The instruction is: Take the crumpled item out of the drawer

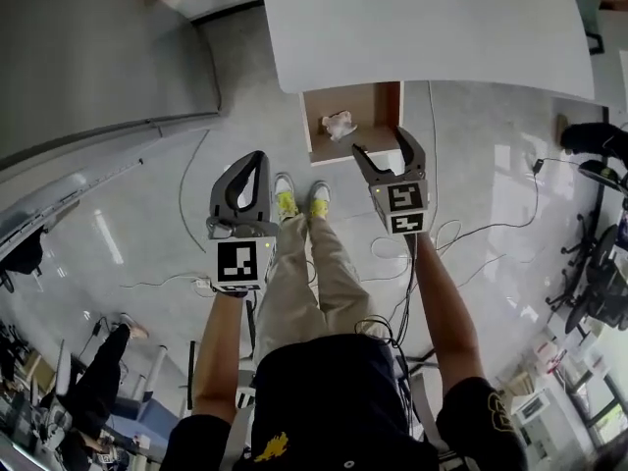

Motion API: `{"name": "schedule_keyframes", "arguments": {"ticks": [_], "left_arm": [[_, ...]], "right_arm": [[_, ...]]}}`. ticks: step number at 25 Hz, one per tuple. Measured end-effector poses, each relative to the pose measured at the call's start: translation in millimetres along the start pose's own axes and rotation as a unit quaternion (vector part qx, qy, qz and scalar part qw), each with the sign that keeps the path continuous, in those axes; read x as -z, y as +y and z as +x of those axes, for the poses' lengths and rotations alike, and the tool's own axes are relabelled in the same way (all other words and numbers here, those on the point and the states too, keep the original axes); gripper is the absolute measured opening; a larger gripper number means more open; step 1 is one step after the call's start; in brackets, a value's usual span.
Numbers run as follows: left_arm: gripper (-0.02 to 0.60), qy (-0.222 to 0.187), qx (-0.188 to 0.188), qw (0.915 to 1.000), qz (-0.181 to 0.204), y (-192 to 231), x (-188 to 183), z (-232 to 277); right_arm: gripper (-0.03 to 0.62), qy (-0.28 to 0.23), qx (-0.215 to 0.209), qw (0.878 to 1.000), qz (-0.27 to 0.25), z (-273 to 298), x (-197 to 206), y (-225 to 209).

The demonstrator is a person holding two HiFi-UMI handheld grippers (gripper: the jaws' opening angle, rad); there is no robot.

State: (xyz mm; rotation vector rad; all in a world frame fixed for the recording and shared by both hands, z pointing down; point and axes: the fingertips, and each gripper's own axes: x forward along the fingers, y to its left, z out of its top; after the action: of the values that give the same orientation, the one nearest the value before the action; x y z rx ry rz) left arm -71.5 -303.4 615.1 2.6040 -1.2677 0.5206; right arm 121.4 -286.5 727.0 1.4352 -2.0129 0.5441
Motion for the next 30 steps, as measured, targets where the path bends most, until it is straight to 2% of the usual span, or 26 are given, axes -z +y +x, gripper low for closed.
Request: {"name": "schedule_keyframes", "arguments": {"ticks": [4, 9, 12, 13, 15, 17, 18, 20, 21, 22, 25, 27, 30], "left_arm": [[0.018, 0.006, 0.021, 0.9998, -0.002, -11.9, 25.8, 36.7], [0.018, 0.016, 0.055, 0.9981, 0.022, -29.2, 51.6, 73.6], [0.018, 0.024, 0.058, 0.9980, 0.006, -31.5, 65.9, 85.3], [0.018, 0.030, 0.059, 0.9978, 0.000, -30.2, 74.0, 88.8], [0.018, 0.042, 0.058, 0.9974, -0.007, -24.4, 93.3, 95.9], [0.018, 0.052, 0.056, 0.9970, -0.011, -20.6, 105.0, 96.0], [0.018, 0.056, 0.054, 0.9968, -0.016, -20.8, 105.1, 92.1], [0.018, 0.060, 0.048, 0.9967, -0.027, -21.9, 93.3, 81.5], [0.018, 0.060, 0.047, 0.9968, -0.026, -22.0, 83.6, 75.5], [0.018, 0.059, 0.046, 0.9969, -0.024, -22.6, 74.0, 68.1], [0.018, 0.058, 0.054, 0.9968, -0.010, -32.5, 65.5, 49.2], [0.018, 0.061, 0.067, 0.9959, 0.003, -34.4, 75.7, 50.0], [0.018, 0.062, 0.079, 0.9948, 0.016, -24.7, 84.4, 57.8]], "right_arm": [[0.377, 0.087, -0.025, 0.996, 0.003, 67.8, 66.1, -8.7], [0.368, 0.176, -0.043, 0.983, 0.018, 134.5, 146.4, -19.9], [0.252, 0.212, -0.053, 0.976, 0.005, 164.7, 178.3, -17.2], [0.245, 0.226, -0.056, 0.972, -0.001, 176.7, 189.1, -15.7], [0.249, 0.265, -0.070, 0.962, -0.007, 202.1, 213.2, -9.2], [0.245, 0.311, -0.095, 0.945, -0.019, 214.2, 228.9, 2.6], [0.212, 0.336, -0.110, 0.935, -0.026, 212.3, 231.1, 8.4], [0.201, 0.365, -0.120, 0.923, -0.034, 201.3, 221.1, 10.6], [0.152, 0.368, -0.117, 0.922, -0.038, 194.4, 211.9, 9.4], [0.048, 0.368, -0.111, 0.922, -0.048, 186.2, 204.2, 9.4], [0.040, 0.352, -0.098, 0.928, -0.080, 162.1, 203.0, 14.0], [0.040, 0.326, -0.083, 0.938, -0.083, 158.6, 201.0, 10.9], [0.040, 0.274, -0.067, 0.956, -0.080, 150.5, 173.3, 10.0]]}}
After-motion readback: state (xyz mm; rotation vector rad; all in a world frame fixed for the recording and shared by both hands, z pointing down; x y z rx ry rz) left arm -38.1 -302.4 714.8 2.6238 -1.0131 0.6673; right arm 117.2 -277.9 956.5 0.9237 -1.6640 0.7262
